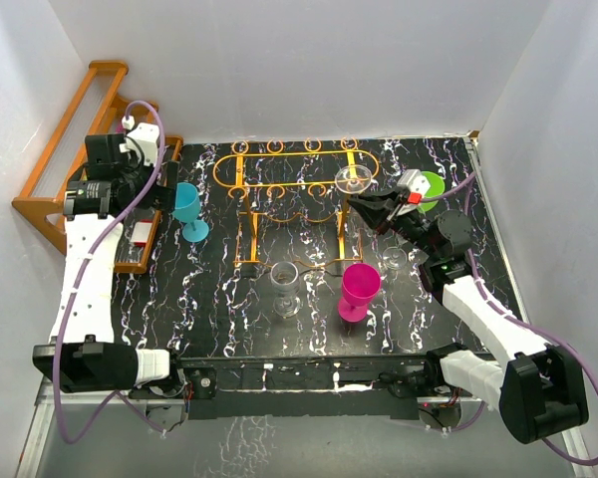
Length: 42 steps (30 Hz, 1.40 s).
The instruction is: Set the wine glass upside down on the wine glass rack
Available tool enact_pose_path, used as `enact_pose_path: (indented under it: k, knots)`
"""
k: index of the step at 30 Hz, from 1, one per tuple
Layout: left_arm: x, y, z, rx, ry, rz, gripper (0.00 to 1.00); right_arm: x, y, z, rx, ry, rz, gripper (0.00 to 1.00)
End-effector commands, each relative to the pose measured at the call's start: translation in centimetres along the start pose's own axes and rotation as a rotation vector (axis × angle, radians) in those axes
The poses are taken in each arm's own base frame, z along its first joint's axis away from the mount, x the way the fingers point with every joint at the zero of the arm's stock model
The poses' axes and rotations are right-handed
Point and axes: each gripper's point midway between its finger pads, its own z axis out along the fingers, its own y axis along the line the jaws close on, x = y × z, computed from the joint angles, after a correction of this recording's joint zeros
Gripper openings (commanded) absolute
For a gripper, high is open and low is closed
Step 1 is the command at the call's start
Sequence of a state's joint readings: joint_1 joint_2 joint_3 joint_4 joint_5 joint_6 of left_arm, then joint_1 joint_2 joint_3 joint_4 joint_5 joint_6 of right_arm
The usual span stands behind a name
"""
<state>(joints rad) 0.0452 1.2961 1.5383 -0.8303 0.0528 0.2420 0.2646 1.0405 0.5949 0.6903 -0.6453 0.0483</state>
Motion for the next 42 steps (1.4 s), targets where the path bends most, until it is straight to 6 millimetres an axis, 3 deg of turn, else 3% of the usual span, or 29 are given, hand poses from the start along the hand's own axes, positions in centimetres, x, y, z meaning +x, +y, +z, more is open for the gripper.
enact_pose_path:
  k: [1, 9, 15, 22, 26, 32, 33, 34, 35, 36, 42]
  knots:
    - [0.6, 0.4, 0.5, -0.020, 0.014, -0.017, 0.97, -2.0, -0.5, 0.6, 0.016, -0.055, -0.064, 0.13]
    - [-0.2, 1.1, 1.9, -0.037, 0.032, -0.016, 0.97, -1.7, -0.4, 0.6, 0.013, -0.048, -0.069, 0.19]
    - [-1.1, 1.8, 4.1, -0.043, 0.090, -0.024, 0.97, -1.4, -0.4, 0.5, 0.015, -0.043, -0.075, 0.23]
    - [-1.8, 1.6, 5.3, -0.018, 0.099, -0.032, 0.97, -1.2, -0.7, 0.3, 0.035, -0.035, -0.081, 0.24]
    - [-1.8, 1.9, 5.7, -0.033, 0.106, -0.026, 0.97, -1.6, -0.3, 0.3, 0.018, -0.033, -0.083, 0.38]
    - [-2.3, 1.7, 5.7, -0.016, 0.106, -0.034, 0.97, -2.3, -0.2, -0.3, 0.033, -0.033, -0.107, 0.40]
    - [-2.4, 1.6, 5.7, -0.011, 0.105, -0.034, 0.97, -2.5, -0.2, -0.4, 0.036, -0.033, -0.112, 0.43]
    - [-2.5, 1.6, 5.6, -0.010, 0.104, -0.036, 0.97, -2.7, -0.2, -0.5, 0.037, -0.033, -0.116, 0.62]
    - [-2.5, 1.6, 5.5, -0.008, 0.103, -0.037, 0.97, -2.7, -0.1, -0.7, 0.037, -0.026, -0.117, 0.94]
    - [-2.6, 1.6, 5.4, -0.009, 0.100, -0.037, 0.97, -2.7, 0.0, -0.8, 0.039, -0.022, -0.117, 0.98]
    - [-2.8, 1.6, 4.6, -0.005, 0.107, -0.033, 0.97, -2.9, 0.8, -2.3, 0.043, 0.027, -0.118, 0.98]
